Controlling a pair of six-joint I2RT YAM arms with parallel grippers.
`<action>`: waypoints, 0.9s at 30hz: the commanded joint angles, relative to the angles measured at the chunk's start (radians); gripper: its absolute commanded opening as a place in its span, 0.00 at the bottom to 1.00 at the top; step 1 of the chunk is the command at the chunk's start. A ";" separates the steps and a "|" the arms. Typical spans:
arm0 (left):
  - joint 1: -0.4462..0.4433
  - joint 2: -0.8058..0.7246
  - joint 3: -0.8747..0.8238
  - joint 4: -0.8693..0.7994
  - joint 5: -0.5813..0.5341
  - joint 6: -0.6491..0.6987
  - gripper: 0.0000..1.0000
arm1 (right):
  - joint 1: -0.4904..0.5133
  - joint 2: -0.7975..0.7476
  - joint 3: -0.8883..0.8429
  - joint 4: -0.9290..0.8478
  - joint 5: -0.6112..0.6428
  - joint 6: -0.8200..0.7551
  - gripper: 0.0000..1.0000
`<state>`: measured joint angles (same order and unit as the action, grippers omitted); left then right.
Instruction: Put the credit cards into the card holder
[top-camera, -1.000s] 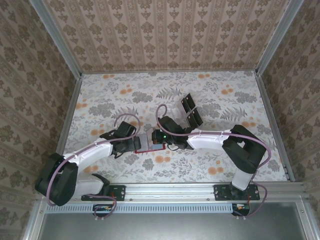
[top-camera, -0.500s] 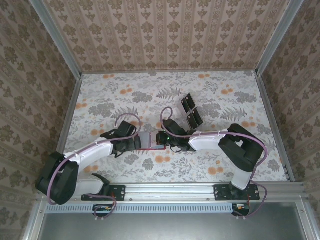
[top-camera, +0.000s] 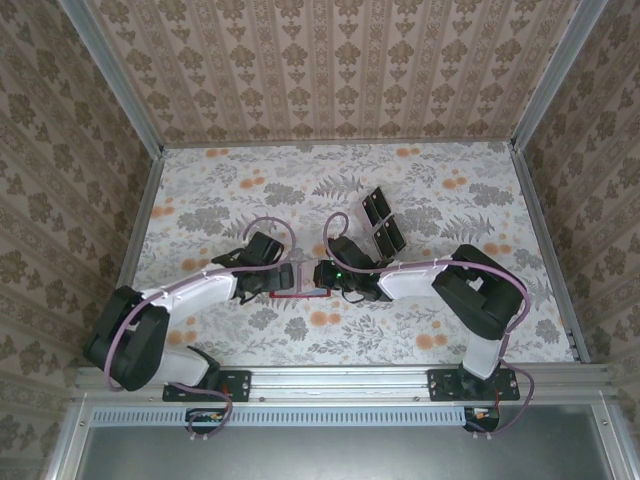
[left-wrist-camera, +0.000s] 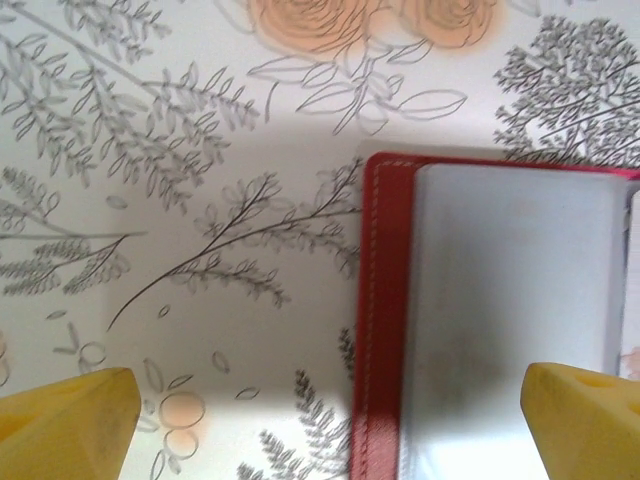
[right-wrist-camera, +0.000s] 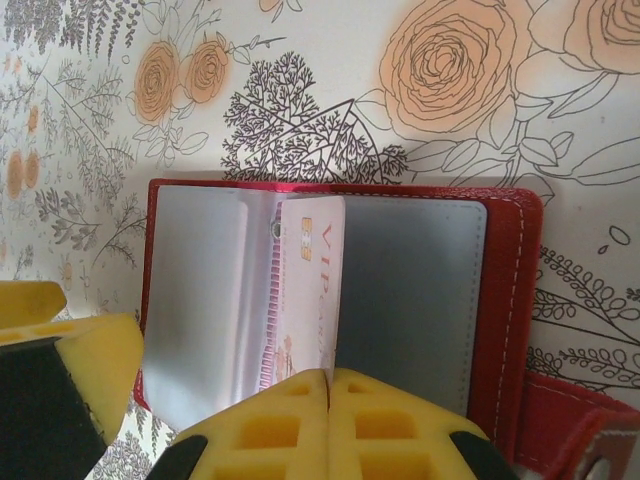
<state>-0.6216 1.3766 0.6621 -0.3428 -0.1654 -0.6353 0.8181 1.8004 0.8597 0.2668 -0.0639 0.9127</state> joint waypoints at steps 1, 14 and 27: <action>-0.010 0.035 0.018 0.012 -0.016 0.025 1.00 | -0.011 0.036 -0.027 -0.052 -0.008 -0.023 0.00; -0.013 0.043 -0.075 0.001 -0.068 -0.068 1.00 | -0.041 0.021 -0.037 -0.068 -0.015 -0.037 0.00; -0.013 -0.046 -0.143 0.009 -0.068 -0.102 1.00 | -0.047 -0.006 -0.014 -0.055 -0.040 -0.029 0.00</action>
<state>-0.6346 1.3376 0.5510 -0.2600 -0.2104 -0.7113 0.7841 1.8019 0.8490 0.2817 -0.1150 0.8936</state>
